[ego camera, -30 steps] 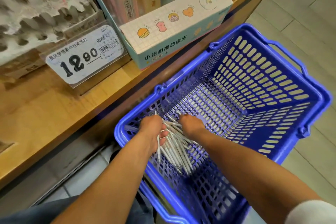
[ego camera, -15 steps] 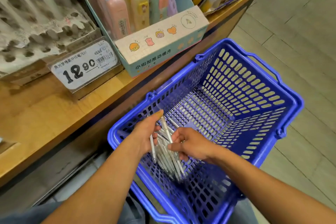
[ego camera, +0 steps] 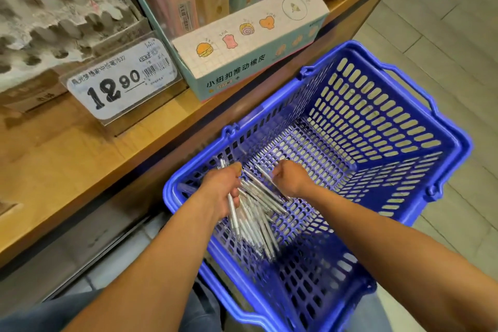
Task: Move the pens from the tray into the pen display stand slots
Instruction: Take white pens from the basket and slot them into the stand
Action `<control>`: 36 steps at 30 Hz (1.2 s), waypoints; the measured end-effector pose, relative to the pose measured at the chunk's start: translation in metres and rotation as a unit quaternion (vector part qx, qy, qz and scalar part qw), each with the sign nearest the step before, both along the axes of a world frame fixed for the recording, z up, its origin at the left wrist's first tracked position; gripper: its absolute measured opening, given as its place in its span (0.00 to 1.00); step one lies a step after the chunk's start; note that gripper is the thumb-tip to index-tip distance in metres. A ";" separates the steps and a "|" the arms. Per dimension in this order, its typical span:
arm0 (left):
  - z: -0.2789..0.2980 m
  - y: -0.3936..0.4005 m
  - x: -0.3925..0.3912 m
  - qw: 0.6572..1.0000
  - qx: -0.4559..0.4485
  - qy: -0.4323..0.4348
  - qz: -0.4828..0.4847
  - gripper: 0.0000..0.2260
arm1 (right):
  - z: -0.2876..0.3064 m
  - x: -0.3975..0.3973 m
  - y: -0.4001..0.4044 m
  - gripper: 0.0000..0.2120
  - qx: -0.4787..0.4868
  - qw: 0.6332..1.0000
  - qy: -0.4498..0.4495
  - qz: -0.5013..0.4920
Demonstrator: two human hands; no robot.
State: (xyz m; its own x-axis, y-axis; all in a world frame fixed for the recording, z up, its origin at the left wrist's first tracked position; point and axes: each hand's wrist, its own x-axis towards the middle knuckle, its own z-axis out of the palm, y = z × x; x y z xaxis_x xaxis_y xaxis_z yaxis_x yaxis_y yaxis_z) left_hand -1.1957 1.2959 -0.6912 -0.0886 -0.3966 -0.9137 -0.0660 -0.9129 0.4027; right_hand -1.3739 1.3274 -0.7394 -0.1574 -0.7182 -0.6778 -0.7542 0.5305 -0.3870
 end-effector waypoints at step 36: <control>0.010 0.006 -0.001 0.997 0.024 0.075 0.016 0.07 | 0.060 0.021 0.017 0.10 0.044 0.912 -0.398 -0.086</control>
State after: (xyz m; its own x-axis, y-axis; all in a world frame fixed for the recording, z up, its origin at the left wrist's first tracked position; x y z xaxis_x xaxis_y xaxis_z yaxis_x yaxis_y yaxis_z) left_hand -1.1966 1.3017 -0.6815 -0.2144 -0.3583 -0.9087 0.0219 -0.9318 0.3623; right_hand -1.3530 1.3446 -0.6793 0.3042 -0.6673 -0.6799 -0.1558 0.6692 -0.7265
